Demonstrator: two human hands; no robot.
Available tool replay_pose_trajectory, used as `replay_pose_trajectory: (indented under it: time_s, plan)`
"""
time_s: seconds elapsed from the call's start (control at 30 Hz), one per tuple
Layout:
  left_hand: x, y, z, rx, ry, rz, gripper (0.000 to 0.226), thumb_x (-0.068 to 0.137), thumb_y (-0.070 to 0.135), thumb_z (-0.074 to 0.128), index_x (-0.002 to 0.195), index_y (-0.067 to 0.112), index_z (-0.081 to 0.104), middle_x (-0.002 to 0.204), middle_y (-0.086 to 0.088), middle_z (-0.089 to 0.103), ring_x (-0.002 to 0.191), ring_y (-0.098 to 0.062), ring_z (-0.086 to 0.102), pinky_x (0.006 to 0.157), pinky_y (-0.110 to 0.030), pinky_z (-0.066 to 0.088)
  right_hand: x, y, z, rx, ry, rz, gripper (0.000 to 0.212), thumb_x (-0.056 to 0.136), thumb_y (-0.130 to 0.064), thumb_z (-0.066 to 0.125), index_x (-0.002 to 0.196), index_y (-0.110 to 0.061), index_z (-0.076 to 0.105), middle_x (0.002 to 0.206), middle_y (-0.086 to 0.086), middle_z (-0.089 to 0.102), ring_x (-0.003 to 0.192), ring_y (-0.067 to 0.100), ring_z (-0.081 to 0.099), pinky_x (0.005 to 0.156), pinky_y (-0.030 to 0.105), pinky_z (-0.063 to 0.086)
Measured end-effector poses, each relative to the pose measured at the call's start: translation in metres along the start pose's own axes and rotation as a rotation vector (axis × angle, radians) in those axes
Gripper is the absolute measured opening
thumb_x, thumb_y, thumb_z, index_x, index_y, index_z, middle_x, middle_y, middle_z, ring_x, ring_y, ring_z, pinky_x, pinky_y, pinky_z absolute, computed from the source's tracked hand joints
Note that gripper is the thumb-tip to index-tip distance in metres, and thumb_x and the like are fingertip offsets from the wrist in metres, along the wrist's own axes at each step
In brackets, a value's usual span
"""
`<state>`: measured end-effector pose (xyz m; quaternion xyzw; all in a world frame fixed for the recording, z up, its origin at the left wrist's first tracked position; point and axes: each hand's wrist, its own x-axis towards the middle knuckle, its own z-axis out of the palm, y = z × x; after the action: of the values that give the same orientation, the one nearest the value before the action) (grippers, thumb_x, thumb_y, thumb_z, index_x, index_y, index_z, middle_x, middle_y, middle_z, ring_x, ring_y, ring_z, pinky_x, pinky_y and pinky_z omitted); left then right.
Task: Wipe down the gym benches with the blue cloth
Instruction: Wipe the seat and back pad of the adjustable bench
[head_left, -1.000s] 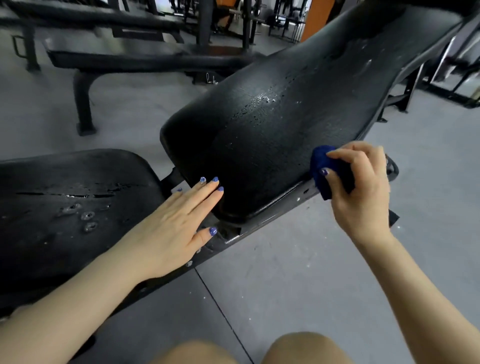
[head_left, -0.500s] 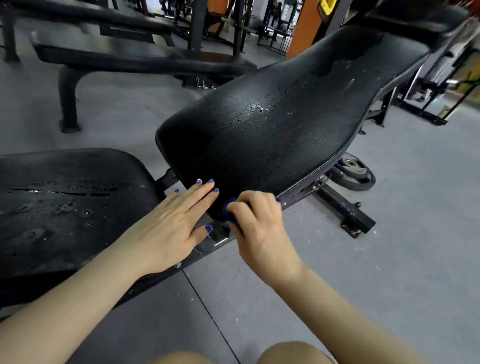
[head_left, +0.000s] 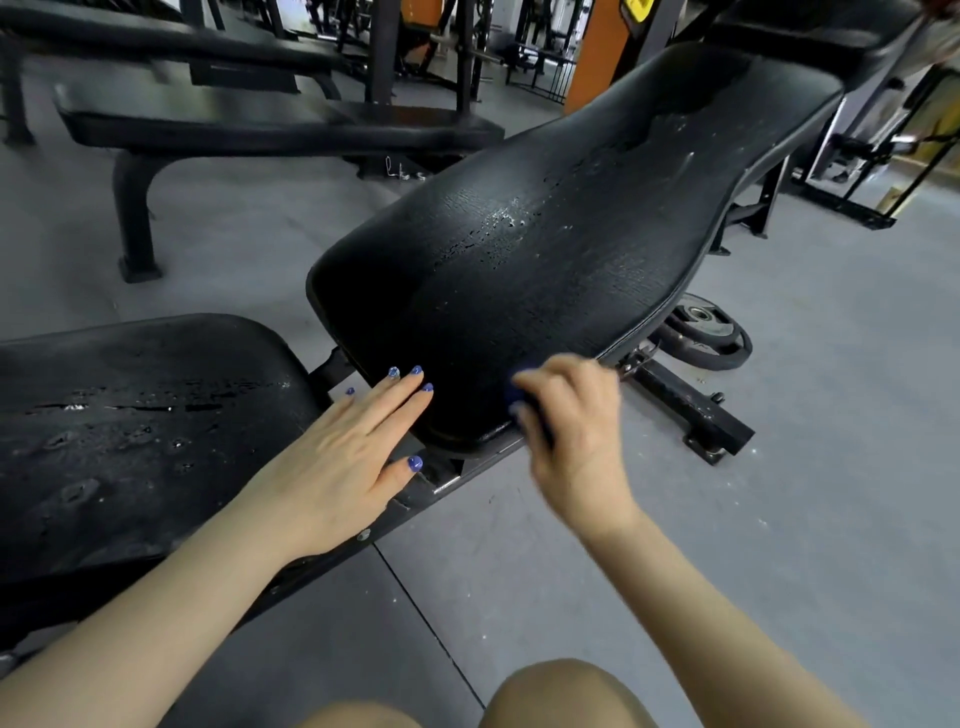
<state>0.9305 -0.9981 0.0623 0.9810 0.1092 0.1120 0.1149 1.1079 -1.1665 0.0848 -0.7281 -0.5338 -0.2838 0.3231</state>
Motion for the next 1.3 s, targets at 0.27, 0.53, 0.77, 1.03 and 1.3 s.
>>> replay_pose_trajectory:
  time_s: [0.27,0.53,0.77,1.03,1.3]
  plan:
    - [-0.001,0.007,-0.010,-0.033,-0.068,-0.032,0.070,0.089,0.059,0.007,0.152,0.032,-0.007,0.156,0.023,-0.022,0.141,0.008,-0.019,0.120,-0.030,-0.002,0.001,0.046,-0.018,0.060,0.147,0.241,0.023,0.087,-0.010,0.061,0.110,-0.010,0.060,0.114,0.007,0.052,0.103,0.023,0.047,0.089,0.040,0.041]
    - [0.069,0.065,-0.044,-0.113,0.118,0.041,0.056,0.100,0.041,0.029,0.152,0.022,0.022,0.158,0.014,0.017,0.145,0.005,0.003,0.120,-0.029,0.006,-0.004,0.030,-0.028,0.347,0.448,0.663,0.028,0.089,-0.006,0.062,0.116,-0.008,0.055,0.112,-0.006,0.049,0.109,0.015,0.049,0.096,0.014,0.036]
    - [0.138,0.088,-0.019,-0.216,0.209,-0.048,0.052,0.101,0.032,0.032,0.151,0.021,0.025,0.158,0.012,0.017,0.146,0.002,0.004,0.121,-0.043,0.016,-0.016,0.001,0.016,0.593,0.476,0.692,0.025,0.088,-0.021,0.059,0.112,-0.012,0.055,0.111,0.007,0.047,0.113,0.002,0.044,0.096,0.011,0.034]
    - [0.141,0.079,0.006,-0.126,0.300,-0.011,0.052,0.101,0.037,0.021,0.151,0.023,0.022,0.159,0.011,0.017,0.148,-0.005,0.007,0.119,-0.049,0.018,-0.006,0.040,0.033,0.566,0.572,0.567,0.023,0.084,-0.010,0.055,0.106,-0.016,0.051,0.107,0.005,0.047,0.110,0.005,0.044,0.096,0.017,0.035]
    - [0.140,0.081,0.007,-0.102,0.313,-0.022,0.053,0.101,0.035,0.020,0.151,0.019,0.026,0.159,0.010,0.019,0.148,-0.005,0.008,0.120,-0.043,0.015,0.034,0.094,0.016,0.566,0.736,0.675,0.024,0.090,-0.003,0.056,0.109,-0.017,0.052,0.112,-0.014,0.046,0.111,0.022,0.050,0.096,0.035,0.043]
